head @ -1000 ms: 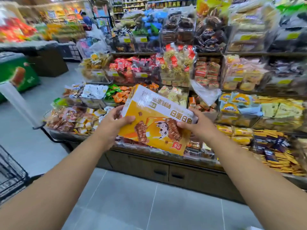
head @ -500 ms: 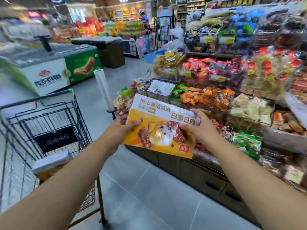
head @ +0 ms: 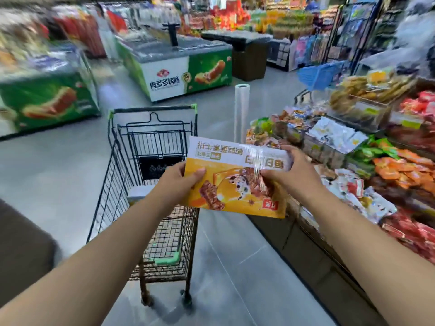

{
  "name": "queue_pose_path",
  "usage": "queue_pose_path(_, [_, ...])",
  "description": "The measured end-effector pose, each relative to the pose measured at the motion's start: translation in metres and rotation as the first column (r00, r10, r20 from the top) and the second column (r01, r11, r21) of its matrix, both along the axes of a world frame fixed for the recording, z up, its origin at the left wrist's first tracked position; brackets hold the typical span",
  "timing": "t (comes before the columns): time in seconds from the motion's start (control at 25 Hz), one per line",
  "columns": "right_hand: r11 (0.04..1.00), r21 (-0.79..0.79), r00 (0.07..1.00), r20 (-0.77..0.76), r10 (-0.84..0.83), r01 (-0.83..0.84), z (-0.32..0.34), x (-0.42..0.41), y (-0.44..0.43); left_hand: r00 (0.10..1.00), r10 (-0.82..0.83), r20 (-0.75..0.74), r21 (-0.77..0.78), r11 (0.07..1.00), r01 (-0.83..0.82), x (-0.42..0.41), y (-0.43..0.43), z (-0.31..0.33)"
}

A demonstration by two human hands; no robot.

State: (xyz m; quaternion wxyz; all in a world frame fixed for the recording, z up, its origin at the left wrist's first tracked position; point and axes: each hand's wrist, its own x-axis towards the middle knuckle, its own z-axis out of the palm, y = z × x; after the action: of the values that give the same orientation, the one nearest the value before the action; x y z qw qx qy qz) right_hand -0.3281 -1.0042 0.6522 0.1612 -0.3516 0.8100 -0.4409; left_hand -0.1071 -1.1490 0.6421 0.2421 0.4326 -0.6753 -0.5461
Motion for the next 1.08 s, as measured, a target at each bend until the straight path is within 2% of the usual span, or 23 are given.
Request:
queue_pose_path(0.28, [0.952,0.027,0.952,0.004,0.305,-0.305,-0.021,0.023,-0.143,0.966,0.245,0.083,-0.091,0.967,-0.238,0.056,-0.079,-0.005])
queue_pose_path(0.4, [0.922,0.029,0.922,0.028,0.385,-0.386,-0.033,0.048,-0.193,0.942,0.288,0.174,-0.17,0.951,-0.259,0.089,-0.106,-0.006])
queue_pose_path(0.52, [0.893,0.058,0.895,0.061,0.443,-0.446,-0.049,0.082,-0.244,0.913,0.324,0.248,-0.186,0.941,-0.283,0.128,-0.146,-0.017])
queue_pose_path(0.68, [0.882,0.118,0.89,0.055,0.453,-0.456,-0.079,0.121,-0.309,0.885,0.358,0.297,-0.189,0.931,-0.313,0.169,-0.214,-0.041])
queue_pose_path(0.88, [0.883,0.231,0.912,0.072,0.403,-0.408,-0.126,0.168,-0.392,0.868,0.294,0.4,-0.142,0.956,-0.258,0.209,-0.311,-0.089])
queue_pose_path(1.08, [0.88,0.334,0.941,0.135,0.309,-0.337,-0.184,0.184,-0.435,0.847,0.236,0.477,-0.088,0.971,-0.221,0.212,-0.372,-0.151])
